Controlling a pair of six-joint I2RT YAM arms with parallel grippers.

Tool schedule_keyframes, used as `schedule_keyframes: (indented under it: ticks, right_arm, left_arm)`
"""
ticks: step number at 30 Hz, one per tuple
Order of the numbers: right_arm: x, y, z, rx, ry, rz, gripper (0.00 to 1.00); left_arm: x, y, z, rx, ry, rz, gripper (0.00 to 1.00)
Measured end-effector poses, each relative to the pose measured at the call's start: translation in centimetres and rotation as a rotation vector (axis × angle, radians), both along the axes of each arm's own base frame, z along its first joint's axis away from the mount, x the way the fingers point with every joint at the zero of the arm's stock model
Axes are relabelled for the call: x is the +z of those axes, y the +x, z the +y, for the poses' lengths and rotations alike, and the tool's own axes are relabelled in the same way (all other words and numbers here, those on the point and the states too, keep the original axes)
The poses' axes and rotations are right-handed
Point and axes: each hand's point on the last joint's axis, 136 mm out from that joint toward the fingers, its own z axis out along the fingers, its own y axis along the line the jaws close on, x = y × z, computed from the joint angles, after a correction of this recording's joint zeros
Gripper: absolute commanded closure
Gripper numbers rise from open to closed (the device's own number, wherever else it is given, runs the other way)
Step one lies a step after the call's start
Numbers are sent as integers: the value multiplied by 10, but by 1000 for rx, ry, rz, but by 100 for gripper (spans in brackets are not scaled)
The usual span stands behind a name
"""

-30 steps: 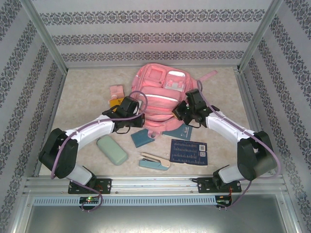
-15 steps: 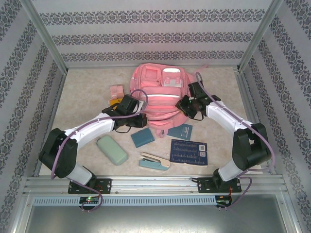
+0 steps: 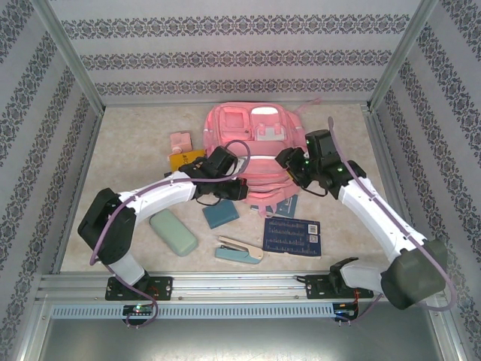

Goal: Pack books, pencil case, and school supplies into a backpack

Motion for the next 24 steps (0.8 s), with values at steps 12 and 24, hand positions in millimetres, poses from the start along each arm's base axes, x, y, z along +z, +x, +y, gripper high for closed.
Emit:
schedule_keyframes:
  ticks: [12, 24]
  right_arm:
    - [-92, -17, 50, -5, 127, 299, 48]
    - [-122, 1, 60, -48, 157, 339, 88]
  left_arm:
    - [-7, -5, -1, 4, 6, 16, 100]
    - [-29, 2, -2, 14, 34, 7, 100]
